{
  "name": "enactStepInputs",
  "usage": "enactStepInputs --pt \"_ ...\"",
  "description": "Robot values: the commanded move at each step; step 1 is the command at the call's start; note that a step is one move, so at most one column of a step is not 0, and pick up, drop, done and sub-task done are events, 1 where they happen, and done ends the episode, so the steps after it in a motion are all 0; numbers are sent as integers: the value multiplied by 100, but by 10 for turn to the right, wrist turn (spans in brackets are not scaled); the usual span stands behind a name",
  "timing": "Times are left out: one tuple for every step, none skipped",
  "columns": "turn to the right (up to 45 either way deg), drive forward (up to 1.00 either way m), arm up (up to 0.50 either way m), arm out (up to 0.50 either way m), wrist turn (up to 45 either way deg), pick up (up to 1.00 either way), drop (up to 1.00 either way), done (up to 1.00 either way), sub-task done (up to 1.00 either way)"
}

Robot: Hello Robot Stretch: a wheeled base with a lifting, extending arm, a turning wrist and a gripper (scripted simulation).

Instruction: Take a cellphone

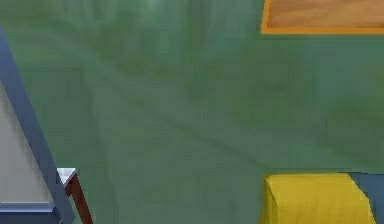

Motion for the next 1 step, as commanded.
enactStepInputs --pt "0 0 0 0 0 100 0 0 0"
